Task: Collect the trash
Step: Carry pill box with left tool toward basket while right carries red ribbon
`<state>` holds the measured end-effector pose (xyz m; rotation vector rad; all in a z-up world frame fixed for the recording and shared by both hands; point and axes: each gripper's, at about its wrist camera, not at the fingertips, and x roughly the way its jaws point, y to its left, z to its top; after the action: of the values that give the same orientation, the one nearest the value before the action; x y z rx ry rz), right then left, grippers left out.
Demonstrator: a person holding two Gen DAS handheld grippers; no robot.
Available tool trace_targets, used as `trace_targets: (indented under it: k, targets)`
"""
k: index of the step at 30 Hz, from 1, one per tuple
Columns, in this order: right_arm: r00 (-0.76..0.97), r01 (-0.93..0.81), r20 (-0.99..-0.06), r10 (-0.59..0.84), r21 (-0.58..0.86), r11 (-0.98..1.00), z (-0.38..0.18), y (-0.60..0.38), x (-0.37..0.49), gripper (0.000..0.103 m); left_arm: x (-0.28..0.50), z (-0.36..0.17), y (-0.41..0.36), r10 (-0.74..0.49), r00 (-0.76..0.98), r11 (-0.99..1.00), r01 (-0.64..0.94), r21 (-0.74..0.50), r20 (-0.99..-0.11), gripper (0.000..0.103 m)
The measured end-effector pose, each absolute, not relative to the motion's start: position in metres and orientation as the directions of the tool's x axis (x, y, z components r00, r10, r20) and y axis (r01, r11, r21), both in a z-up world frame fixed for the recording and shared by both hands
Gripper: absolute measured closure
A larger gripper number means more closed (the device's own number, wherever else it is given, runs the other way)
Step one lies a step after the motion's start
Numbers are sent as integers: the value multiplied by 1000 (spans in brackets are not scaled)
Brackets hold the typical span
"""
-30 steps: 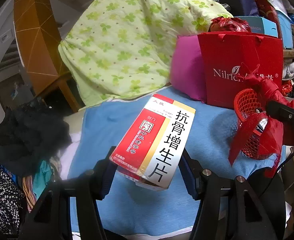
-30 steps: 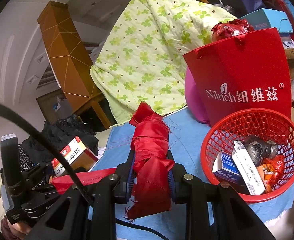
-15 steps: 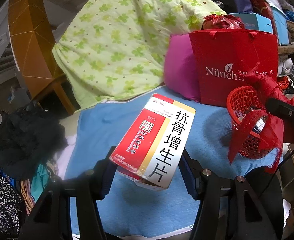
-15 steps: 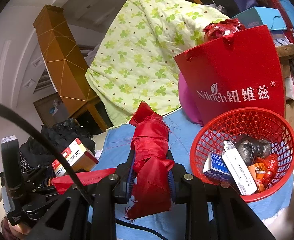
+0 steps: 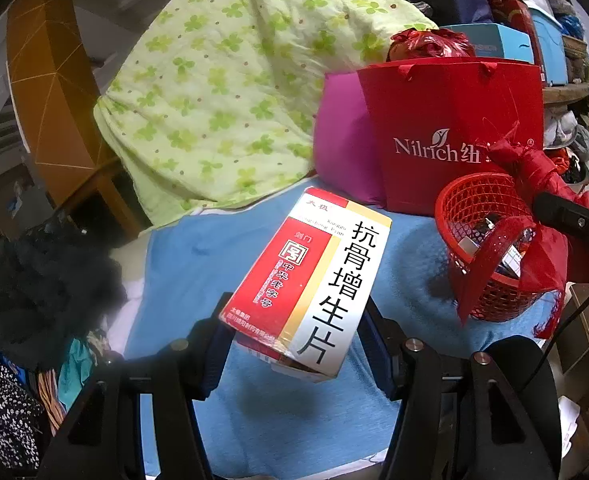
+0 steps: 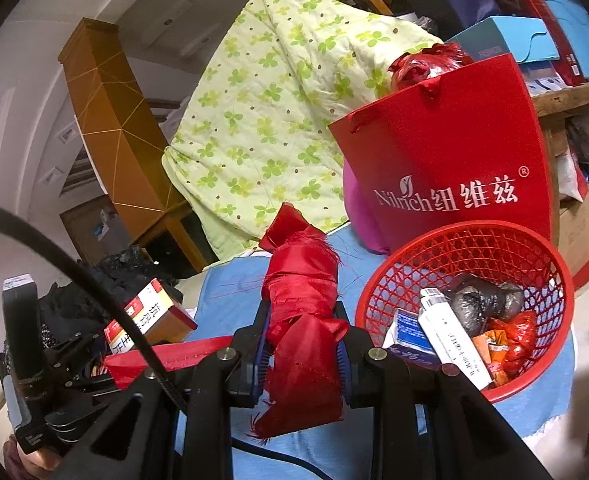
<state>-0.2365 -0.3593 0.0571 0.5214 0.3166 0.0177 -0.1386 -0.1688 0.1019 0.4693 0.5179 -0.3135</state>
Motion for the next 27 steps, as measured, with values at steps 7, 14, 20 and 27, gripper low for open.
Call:
trace_targets:
  k: [7, 14, 20, 27]
  targets:
    - [953, 74, -290, 84, 496, 865, 57, -365, -241, 73, -141, 103, -177, -178, 825, 842, 410, 351, -537, 42]
    - [955, 82, -287, 77, 505, 859, 56, -370, -247, 73, -145, 103, -186, -187, 823, 832, 423, 359, -536, 42]
    - [956, 91, -285, 68, 508, 856, 56, -372, -253, 73, -148, 103, -192, -192, 822, 824, 432, 366, -536, 42]
    - [956, 100, -287, 62, 516, 851, 54, -379, -254, 73, -149, 102, -198, -202, 818, 815, 446, 371, -539, 42]
